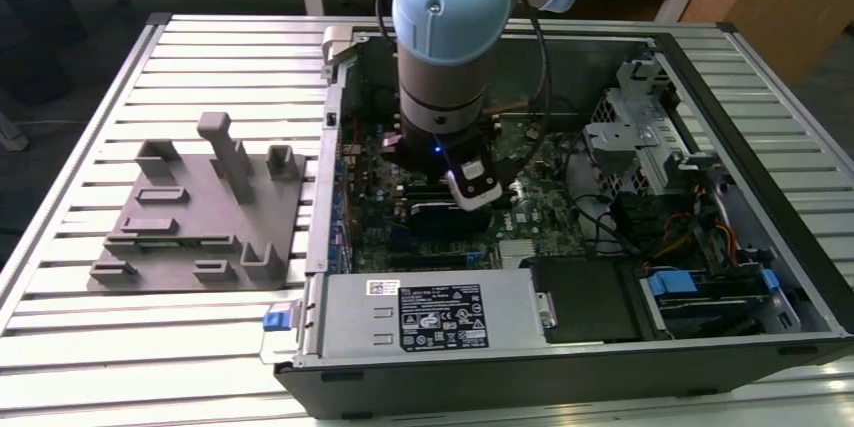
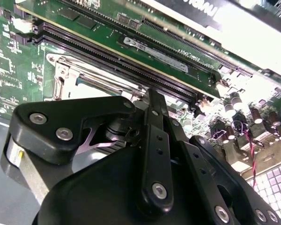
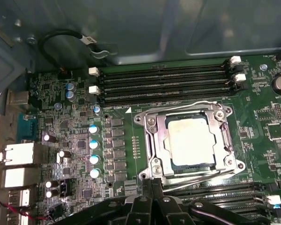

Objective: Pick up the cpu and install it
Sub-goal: 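Install the second cpu locking lever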

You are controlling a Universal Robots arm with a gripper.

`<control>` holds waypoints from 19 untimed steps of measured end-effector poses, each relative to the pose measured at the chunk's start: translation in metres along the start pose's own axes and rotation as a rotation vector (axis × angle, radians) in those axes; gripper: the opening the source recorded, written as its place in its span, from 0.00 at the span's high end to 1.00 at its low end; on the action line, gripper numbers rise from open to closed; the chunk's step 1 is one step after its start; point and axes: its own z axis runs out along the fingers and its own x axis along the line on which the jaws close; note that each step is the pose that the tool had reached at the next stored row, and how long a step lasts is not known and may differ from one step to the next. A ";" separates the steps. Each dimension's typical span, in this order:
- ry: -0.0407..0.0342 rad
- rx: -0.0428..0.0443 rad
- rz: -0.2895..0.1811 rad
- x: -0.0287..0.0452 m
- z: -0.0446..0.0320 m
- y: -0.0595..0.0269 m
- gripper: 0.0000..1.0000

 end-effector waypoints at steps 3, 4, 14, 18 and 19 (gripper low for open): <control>0.0009 -0.0078 0.000 -0.0003 -0.0004 -0.0022 0.89; 0.0017 -0.0147 0.001 -0.0004 -0.0003 -0.0029 0.89; 0.0071 -0.0641 0.003 -0.0007 0.0015 -0.0078 0.89; 0.0076 -0.0731 0.003 -0.0004 0.0026 -0.0081 0.89; 0.0073 -0.0736 0.003 -0.0002 0.0028 -0.0082 0.89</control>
